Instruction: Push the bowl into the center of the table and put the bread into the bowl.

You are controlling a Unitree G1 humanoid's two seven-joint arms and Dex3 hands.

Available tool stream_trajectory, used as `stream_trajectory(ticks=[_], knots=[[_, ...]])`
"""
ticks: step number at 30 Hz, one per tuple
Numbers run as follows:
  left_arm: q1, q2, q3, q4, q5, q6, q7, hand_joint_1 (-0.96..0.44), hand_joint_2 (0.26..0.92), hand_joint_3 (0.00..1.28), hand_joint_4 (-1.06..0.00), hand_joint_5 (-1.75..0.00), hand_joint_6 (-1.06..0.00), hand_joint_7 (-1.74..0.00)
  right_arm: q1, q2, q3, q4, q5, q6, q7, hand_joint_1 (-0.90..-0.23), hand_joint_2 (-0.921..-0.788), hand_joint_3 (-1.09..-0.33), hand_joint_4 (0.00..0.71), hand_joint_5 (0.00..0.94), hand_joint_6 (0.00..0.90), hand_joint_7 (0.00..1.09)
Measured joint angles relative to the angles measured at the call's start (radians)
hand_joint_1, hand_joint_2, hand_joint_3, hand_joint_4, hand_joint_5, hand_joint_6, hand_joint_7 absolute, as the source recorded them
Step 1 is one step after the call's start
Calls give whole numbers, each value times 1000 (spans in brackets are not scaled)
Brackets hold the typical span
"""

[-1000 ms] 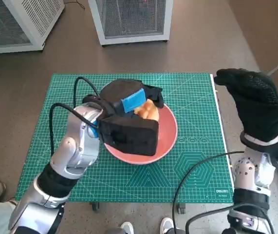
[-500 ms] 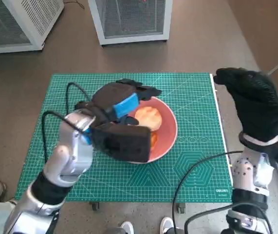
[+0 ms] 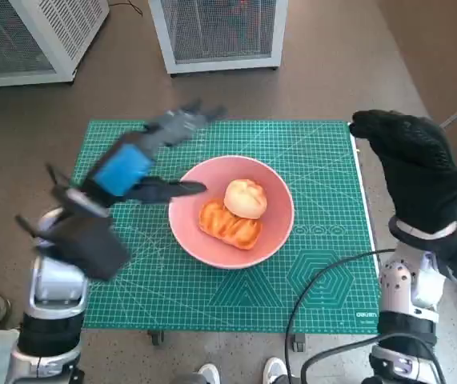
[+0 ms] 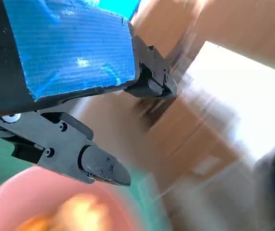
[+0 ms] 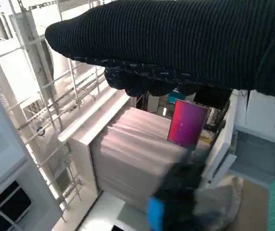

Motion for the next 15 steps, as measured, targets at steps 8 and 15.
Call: stream_trajectory(ticks=[8,15], knots=[[55,-64,92,11,-162,-119,70,-463,921,255,-298,-32,-411,-22,-50,6,18,26,-50,-16,-61,-522,-921,-558,263,3,363,1],[81,-107,107,-29,-248,-121,102,-532,921,321,-313,-31,-443,-47,-115,15,37,60,-77,-29,-101,-531,-921,-578,277,7,369,4]])
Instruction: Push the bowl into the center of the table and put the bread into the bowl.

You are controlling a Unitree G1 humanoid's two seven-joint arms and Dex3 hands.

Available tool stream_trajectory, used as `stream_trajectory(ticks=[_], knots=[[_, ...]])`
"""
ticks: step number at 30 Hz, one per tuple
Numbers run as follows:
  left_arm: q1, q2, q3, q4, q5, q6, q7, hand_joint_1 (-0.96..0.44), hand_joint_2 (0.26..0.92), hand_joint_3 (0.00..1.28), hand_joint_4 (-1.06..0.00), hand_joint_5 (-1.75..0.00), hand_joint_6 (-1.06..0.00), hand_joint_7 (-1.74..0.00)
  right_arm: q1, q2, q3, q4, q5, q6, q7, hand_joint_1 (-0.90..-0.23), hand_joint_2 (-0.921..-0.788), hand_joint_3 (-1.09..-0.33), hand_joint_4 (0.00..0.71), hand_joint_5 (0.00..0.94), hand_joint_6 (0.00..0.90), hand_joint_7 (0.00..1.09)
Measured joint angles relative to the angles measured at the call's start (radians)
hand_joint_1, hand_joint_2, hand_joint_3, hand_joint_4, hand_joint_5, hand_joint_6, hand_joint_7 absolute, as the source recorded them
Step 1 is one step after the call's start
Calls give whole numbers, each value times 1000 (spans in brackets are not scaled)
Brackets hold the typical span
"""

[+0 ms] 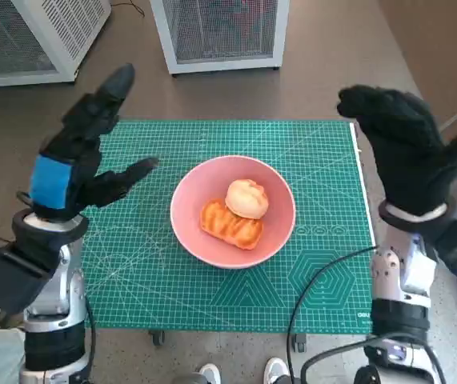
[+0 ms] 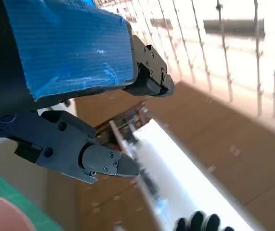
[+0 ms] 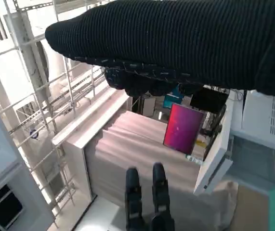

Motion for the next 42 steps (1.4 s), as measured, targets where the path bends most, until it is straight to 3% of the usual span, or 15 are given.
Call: stream_trajectory(ticks=[8,19,32,34,37,42], knots=[[14,-23,0,-22,-35,-26,4,-549,921,447,-316,-25,-425,-62,-44,19,24,52,-36,-29,-23,-533,-921,-616,271,1,367,2],[55,-22,-4,-44,-58,-24,-8,-565,921,475,-308,-17,-391,-66,-39,38,60,28,-91,-14,-102,-566,-921,-580,280,5,344,3],[86,-26,-9,-111,-72,18,5,-578,921,480,-288,-4,-364,-93,-17,47,76,11,-90,11,-113,-564,-921,-572,286,6,337,0],[92,-29,-12,-115,-64,18,10,-586,921,481,-287,-2,-235,-340,-12,48,76,10,-85,11,-111,-560,-921,-573,284,4,337,0],[100,-31,-19,-118,-53,17,18,-589,921,482,-287,-1,-106,-578,-8,48,77,9,-75,11,-105,-556,-921,-574,280,2,336,0],[114,-34,-24,-118,-27,10,30,-579,921,485,-286,0,-48,-678,-6,48,79,9,-69,10,-98,-559,-921,-573,268,0,334,0]])
